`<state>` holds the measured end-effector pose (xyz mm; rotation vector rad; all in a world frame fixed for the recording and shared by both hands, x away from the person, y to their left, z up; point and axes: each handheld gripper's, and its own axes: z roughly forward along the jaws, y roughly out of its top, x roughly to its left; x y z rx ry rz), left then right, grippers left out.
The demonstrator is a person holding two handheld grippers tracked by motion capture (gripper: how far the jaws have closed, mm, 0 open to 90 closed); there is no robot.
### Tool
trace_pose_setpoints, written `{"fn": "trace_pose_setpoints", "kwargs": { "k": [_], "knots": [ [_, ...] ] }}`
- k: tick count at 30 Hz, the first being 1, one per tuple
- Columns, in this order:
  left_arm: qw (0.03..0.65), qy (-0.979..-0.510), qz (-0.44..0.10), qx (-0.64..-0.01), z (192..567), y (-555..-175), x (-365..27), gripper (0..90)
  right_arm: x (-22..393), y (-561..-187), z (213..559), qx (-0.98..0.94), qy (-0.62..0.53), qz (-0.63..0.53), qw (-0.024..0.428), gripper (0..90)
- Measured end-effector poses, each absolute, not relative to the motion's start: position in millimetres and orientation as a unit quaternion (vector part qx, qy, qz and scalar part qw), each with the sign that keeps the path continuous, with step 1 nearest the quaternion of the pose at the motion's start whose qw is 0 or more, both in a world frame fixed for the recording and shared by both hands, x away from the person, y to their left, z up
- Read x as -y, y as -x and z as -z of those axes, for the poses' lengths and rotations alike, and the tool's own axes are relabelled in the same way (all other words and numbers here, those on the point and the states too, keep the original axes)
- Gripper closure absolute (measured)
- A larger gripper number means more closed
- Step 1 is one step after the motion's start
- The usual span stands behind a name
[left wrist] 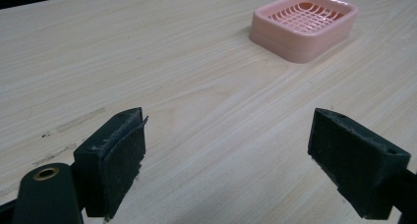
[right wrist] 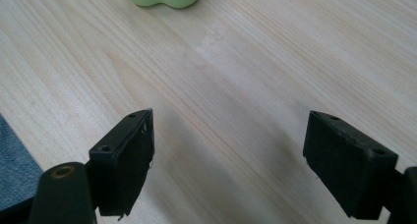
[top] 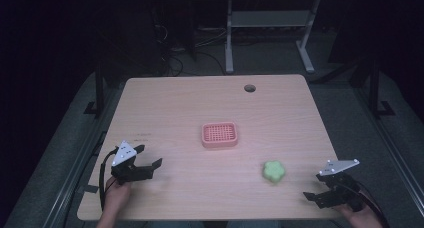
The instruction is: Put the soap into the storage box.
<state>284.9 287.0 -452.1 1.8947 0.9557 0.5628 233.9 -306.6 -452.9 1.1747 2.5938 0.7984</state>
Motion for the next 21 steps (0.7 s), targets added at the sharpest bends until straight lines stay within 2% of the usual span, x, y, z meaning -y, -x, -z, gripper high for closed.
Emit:
{"fn": "trace_pose_setpoints", "kwargs": {
  "k": [21],
  "knots": [
    [0.456,-0.769,-0.226,-0.387,451.7,-283.1,-286.0,14.0,282.0,-252.9,433.8,-0.888,-0.37,-0.261,0.075,15.6]
  ]
}}
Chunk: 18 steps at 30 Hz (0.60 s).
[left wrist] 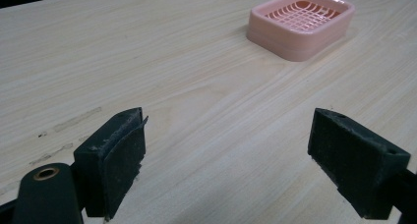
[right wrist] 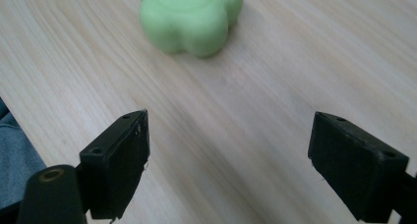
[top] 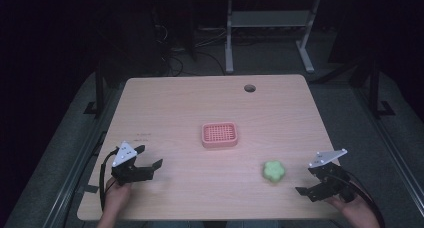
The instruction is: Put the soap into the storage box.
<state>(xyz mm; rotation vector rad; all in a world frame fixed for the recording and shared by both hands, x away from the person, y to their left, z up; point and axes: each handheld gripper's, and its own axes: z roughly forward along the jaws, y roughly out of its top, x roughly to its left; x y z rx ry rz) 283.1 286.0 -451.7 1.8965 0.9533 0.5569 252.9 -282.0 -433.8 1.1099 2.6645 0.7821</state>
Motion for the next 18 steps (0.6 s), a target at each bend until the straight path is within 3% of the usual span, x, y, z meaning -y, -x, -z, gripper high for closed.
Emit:
{"fn": "trace_pose_setpoints", "kwargs": {
  "k": [18],
  "knots": [
    [0.457,-0.769,-0.225,-0.386,451.2,-282.0,-287.4,14.1,234.5,-281.7,419.5,-0.921,-0.318,-0.217,0.064,15.3]
  ]
}}
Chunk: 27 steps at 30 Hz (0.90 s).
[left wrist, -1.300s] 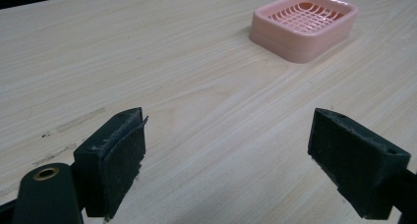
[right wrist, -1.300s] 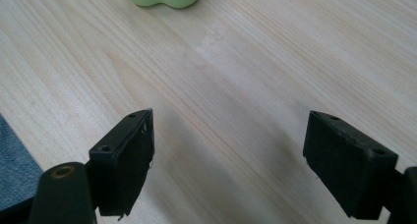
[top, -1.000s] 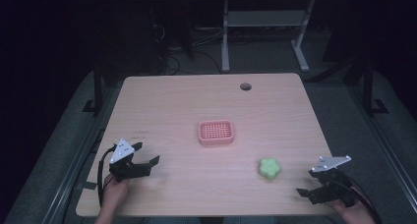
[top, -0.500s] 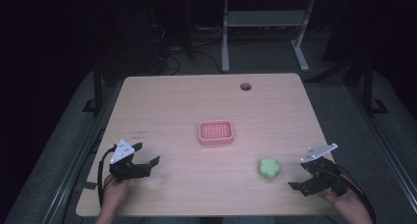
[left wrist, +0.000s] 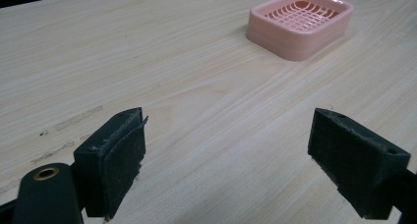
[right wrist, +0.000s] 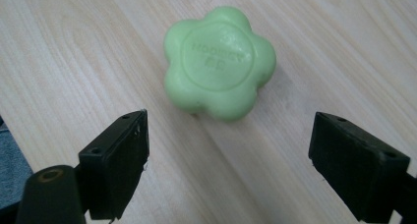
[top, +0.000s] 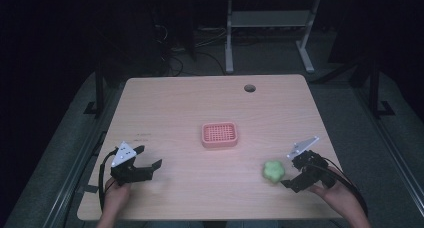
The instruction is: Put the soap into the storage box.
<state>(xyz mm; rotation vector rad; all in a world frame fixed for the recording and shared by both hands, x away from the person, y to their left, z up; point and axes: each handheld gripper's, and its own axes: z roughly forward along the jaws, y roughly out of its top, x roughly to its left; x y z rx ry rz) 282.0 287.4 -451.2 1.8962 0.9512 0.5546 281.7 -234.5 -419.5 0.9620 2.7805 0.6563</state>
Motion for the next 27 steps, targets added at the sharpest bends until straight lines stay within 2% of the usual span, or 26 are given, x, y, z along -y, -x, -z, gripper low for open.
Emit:
{"fn": "trace_pose_setpoints", "kwargs": {
  "k": [27],
  "knots": [
    [0.456,-0.771,-0.223,-0.384,451.3,-282.1,-288.1,14.0,197.5,-302.3,423.1,-0.941,-0.283,-0.171,0.068,16.0]
  ]
}}
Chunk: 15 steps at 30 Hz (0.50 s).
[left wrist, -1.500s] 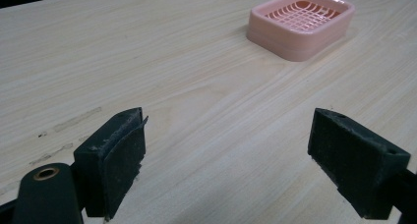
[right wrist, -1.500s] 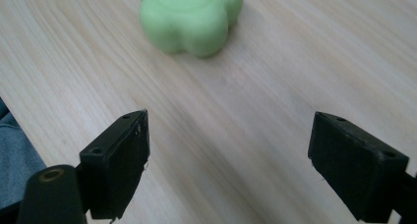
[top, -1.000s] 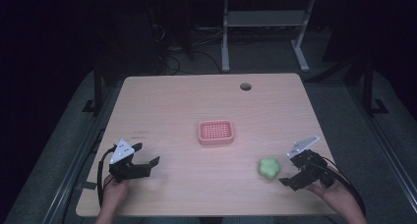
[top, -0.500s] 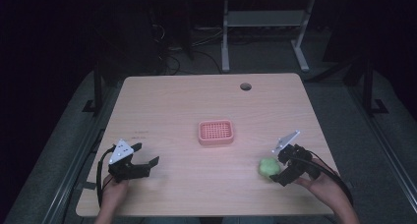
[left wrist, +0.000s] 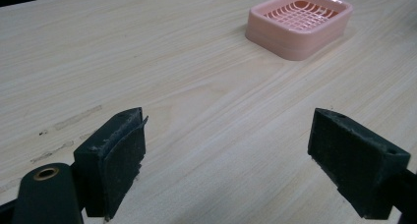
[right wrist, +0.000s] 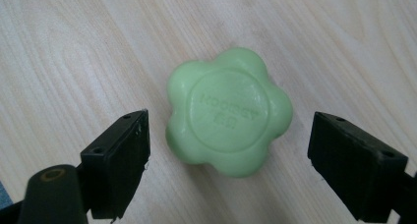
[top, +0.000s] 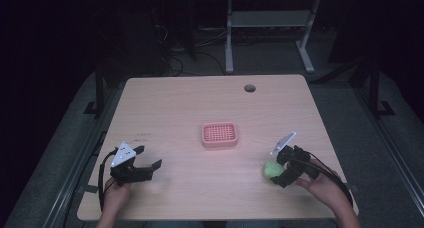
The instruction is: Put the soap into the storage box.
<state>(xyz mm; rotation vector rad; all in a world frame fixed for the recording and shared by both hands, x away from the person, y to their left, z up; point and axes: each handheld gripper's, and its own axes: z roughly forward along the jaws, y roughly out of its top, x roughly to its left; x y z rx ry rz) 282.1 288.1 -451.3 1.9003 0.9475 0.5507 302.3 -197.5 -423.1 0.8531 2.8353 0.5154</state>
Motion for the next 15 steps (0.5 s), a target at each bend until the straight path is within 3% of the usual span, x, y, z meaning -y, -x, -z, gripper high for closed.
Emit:
{"fn": "trace_pose_setpoints", "kwargs": {
  "k": [15],
  "knots": [
    [0.457,-0.772,-0.222,-0.383,451.2,-281.8,-287.9,14.1,186.8,-311.0,434.8,-0.945,-0.284,-0.152,0.058,16.0]
  ]
}}
